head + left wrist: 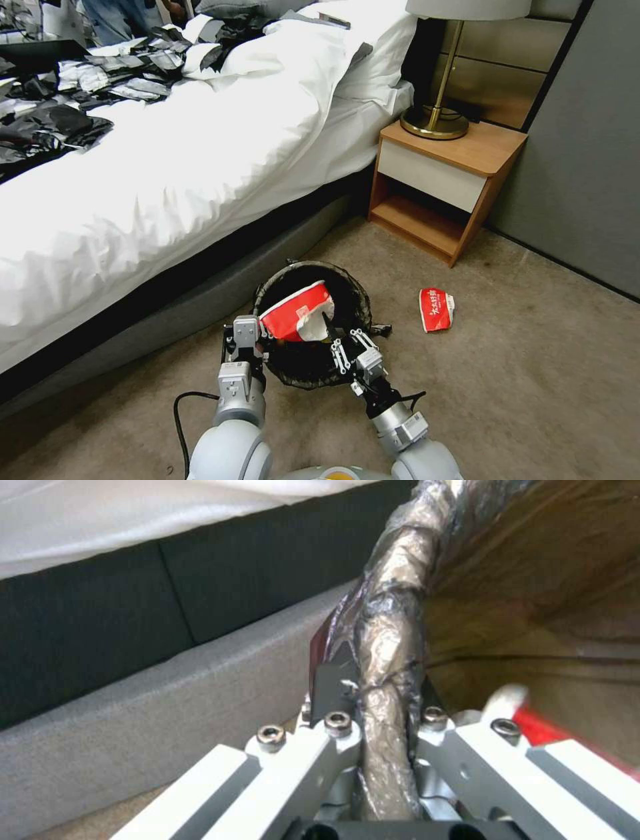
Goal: Pick up the trash bin, then pick up the garbage from the floor and place it into the trash bin.
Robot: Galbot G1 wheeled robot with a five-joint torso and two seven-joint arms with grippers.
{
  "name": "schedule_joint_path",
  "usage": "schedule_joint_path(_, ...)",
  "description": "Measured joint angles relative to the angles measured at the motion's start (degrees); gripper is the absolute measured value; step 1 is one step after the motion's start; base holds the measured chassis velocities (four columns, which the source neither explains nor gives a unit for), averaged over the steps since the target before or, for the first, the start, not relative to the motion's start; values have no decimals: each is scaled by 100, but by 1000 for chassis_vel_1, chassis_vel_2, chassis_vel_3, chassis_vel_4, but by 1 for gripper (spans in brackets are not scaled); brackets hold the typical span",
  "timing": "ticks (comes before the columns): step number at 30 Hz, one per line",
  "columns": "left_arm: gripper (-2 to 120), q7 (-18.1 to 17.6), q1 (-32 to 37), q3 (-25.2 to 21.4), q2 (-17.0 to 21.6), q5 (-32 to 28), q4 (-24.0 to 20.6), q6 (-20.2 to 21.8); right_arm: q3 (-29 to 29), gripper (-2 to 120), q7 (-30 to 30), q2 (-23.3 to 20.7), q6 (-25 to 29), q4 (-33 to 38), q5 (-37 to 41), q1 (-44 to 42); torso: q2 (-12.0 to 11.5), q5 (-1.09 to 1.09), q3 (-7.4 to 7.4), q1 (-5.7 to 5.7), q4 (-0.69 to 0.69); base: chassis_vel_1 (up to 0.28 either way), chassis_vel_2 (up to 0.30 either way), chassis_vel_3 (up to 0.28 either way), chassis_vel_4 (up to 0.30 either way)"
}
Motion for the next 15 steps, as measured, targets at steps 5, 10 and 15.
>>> schedule_joint_path(5,0,0,0,9,3,0,0,2,6,55,11,-26,-25,40,0,-30,0,0,0,0,0,0,0,0,0)
schedule_joint_path(10,0,0,0,23,7,-1,0,6,11,76,21,-42,-48,75,1,-53,0,-1,0,0,-1,0,0,0,0)
schedule_joint_path(15,0,1,-7,32,13,-4,0,13,11,93,23,-61,-57,100,1,-68,0,-1,0,0,-1,0,0,0,0)
